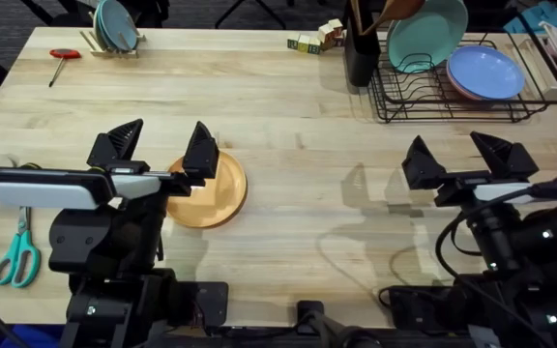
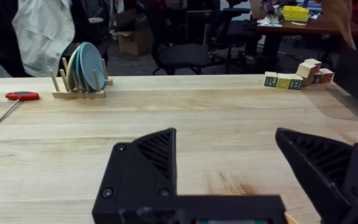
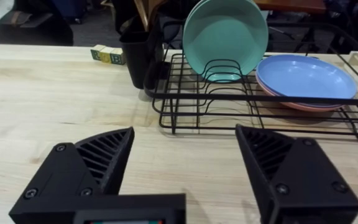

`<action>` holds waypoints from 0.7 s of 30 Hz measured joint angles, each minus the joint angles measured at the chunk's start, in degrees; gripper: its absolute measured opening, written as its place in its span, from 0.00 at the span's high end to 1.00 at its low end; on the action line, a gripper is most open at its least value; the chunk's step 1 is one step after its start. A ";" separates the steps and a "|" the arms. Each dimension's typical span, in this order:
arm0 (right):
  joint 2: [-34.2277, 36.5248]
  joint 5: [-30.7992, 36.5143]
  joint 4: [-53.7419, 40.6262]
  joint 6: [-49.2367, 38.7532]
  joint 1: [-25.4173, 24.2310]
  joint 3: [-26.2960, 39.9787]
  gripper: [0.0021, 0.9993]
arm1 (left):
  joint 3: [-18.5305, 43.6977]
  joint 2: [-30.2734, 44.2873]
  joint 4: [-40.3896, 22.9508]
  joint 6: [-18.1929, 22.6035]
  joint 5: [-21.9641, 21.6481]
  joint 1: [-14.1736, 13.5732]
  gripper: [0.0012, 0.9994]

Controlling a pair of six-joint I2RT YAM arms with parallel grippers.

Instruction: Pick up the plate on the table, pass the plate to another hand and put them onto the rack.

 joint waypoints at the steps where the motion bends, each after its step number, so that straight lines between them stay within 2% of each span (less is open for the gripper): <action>1: 0.00 0.00 0.00 0.00 0.00 0.00 0.01 | 0.00 0.00 0.00 0.00 0.00 0.00 0.01; 21: 0.02 1.64 -0.89 -0.06 -0.11 0.25 0.01 | 0.04 0.00 -0.60 0.02 0.00 0.00 0.01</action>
